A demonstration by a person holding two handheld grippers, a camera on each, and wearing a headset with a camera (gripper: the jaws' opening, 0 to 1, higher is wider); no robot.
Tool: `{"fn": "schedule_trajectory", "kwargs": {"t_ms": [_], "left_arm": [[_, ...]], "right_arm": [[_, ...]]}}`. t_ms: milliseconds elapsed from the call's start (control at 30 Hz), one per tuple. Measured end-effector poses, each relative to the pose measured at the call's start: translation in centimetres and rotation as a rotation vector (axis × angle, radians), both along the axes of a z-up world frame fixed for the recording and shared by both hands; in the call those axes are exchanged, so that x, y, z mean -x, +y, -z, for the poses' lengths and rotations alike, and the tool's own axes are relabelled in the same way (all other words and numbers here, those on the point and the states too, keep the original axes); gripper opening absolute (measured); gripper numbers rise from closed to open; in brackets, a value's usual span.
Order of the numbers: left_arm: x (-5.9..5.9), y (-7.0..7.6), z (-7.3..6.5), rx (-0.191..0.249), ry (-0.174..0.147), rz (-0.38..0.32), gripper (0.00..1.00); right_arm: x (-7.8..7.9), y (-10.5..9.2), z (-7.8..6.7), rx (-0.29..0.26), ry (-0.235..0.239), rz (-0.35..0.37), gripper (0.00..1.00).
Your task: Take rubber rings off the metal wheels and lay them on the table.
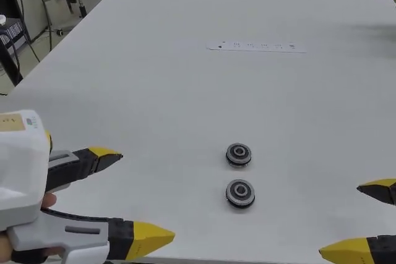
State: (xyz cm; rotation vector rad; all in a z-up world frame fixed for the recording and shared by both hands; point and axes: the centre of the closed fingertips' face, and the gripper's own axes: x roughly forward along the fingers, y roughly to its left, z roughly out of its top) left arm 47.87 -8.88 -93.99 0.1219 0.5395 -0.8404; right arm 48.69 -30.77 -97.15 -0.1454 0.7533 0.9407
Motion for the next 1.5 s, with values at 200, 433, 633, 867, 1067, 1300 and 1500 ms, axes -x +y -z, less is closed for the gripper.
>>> {"fn": "schedule_trajectory", "kwargs": {"t_ms": [200,433,633,867,1067,1300,1500], "left_arm": [[0.1,0.0,-0.1,-0.005,-0.005,0.008,0.87],[0.2,-0.1,0.1,-0.048,-0.017,0.032,0.88],[0.1,-0.1,-0.1,-0.066,-0.032,0.044,0.88],[0.1,0.1,-0.2,-0.094,-0.049,0.058,0.87],[-0.3,0.3,-1.1,-0.096,-0.07,0.059,0.87],[-0.6,0.2,-1.9,-0.112,-0.083,0.076,0.86],[-1.3,0.0,-3.4,-0.096,-0.118,0.087,0.86]], "right_arm": [[-0.2,-0.4,0.2,0.019,-0.007,0.009,0.84],[-0.2,-0.3,0.0,0.005,-0.005,0.003,0.83],[-0.5,-0.4,-0.4,-0.007,-0.019,0.009,0.83],[-0.9,-0.8,-1.2,-0.02,-0.033,0.022,0.82],[-1.6,-1.3,-2.0,-0.022,-0.056,0.033,0.82],[-2.4,-0.9,-3.1,-0.032,-0.082,0.027,0.82],[-3.6,-0.2,-4.6,-0.05,-0.12,0.019,0.82]]}}
